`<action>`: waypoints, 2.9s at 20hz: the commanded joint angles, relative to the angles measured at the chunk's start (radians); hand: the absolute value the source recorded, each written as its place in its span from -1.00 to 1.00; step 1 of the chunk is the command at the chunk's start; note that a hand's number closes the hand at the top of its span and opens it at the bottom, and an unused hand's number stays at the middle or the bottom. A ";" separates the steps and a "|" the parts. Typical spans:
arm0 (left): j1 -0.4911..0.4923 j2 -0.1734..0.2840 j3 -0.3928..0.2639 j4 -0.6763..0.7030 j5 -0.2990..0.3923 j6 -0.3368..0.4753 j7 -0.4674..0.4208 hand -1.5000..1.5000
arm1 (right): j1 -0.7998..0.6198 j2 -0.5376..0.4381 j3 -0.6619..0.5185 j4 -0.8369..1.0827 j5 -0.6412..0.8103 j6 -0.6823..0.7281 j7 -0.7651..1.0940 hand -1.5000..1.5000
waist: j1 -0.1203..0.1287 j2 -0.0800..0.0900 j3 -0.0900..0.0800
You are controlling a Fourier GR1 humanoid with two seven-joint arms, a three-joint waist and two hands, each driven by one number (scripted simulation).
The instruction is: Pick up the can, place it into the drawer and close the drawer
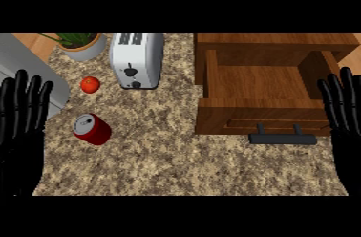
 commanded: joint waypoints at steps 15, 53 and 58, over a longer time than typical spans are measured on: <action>0.142 0.220 0.302 0.006 0.342 -0.205 0.338 -1.00 | 0.160 0.036 -0.120 -0.007 -0.041 -0.074 0.186 -1.00 | -0.010 0.009 0.004; -0.055 0.069 0.322 0.301 0.406 -0.146 0.417 -1.00 | 0.458 0.008 -0.535 -0.117 -0.419 0.334 0.123 -1.00 | -0.025 0.010 0.004; -0.046 0.073 0.317 0.338 0.352 -0.143 0.364 -1.00 | 0.450 0.015 -0.607 -0.013 -0.426 0.408 0.042 -1.00 | -0.021 0.010 0.005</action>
